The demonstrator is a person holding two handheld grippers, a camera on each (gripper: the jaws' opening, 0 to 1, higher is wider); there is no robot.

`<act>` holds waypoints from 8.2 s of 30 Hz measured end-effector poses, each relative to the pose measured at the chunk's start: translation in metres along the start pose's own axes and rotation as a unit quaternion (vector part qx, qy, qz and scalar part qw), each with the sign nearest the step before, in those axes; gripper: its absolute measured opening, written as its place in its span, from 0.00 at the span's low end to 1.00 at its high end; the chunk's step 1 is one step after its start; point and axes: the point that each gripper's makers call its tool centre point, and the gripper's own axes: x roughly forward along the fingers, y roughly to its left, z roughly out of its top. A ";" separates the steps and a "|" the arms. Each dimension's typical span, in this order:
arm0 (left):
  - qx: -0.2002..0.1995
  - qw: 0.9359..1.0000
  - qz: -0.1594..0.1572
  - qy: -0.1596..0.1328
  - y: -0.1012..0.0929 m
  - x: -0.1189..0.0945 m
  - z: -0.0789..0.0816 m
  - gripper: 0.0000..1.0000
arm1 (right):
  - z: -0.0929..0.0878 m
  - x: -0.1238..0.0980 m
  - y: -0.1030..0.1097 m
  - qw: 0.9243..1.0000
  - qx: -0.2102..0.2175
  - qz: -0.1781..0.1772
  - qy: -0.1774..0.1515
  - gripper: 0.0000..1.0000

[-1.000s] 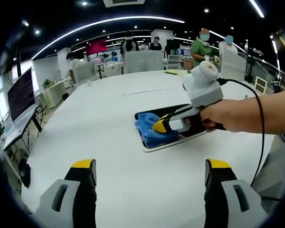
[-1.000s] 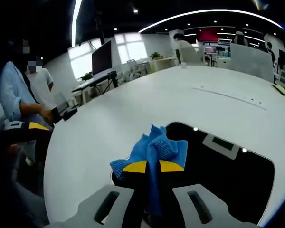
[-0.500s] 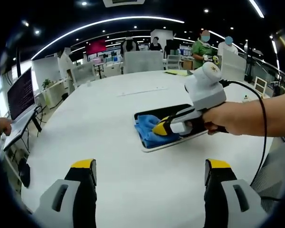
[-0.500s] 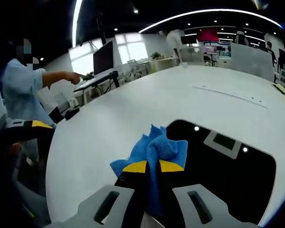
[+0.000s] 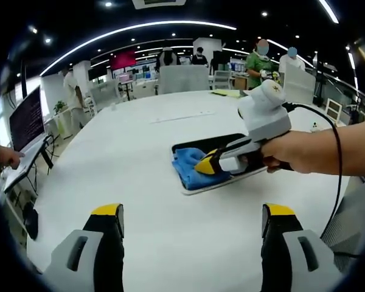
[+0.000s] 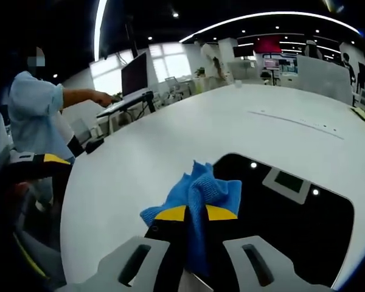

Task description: Wipe the mirror surface with the cleaning cloth until all visible marks leave the cleaned area.

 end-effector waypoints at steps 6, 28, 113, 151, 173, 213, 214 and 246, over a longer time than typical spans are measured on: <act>-0.002 1.000 -0.001 -0.001 0.000 0.000 0.000 0.95 | -0.002 -0.006 0.003 1.000 -0.022 -0.001 0.002 0.13; -0.003 1.000 -0.007 -0.001 -0.003 0.001 0.000 0.94 | -0.010 -0.007 0.005 0.998 -0.063 -0.009 -0.009 0.16; 0.052 0.998 -0.020 0.043 -0.018 0.006 -0.014 0.94 | -0.049 -0.194 -0.205 0.965 0.072 -0.241 -0.077 0.06; 0.022 0.999 -0.009 -0.026 -0.010 0.000 0.015 0.97 | -0.013 -0.238 -0.130 0.966 0.057 -0.210 -0.138 0.51; 0.022 0.996 -0.016 -0.082 -0.017 -0.009 0.039 0.99 | -0.010 -0.283 -0.097 0.959 0.039 -0.234 -0.157 0.79; 0.026 0.996 -0.025 -0.083 -0.027 -0.025 0.048 0.99 | 0.006 -0.311 -0.091 0.957 0.042 -0.234 -0.165 0.86; 0.026 0.996 -0.024 -0.083 -0.027 -0.025 0.048 0.99 | 0.006 -0.311 -0.091 0.957 0.042 -0.234 -0.165 0.86; 0.019 0.996 -0.030 -0.084 -0.027 -0.023 0.049 0.99 | 0.009 -0.310 -0.096 0.957 0.038 -0.237 -0.164 0.84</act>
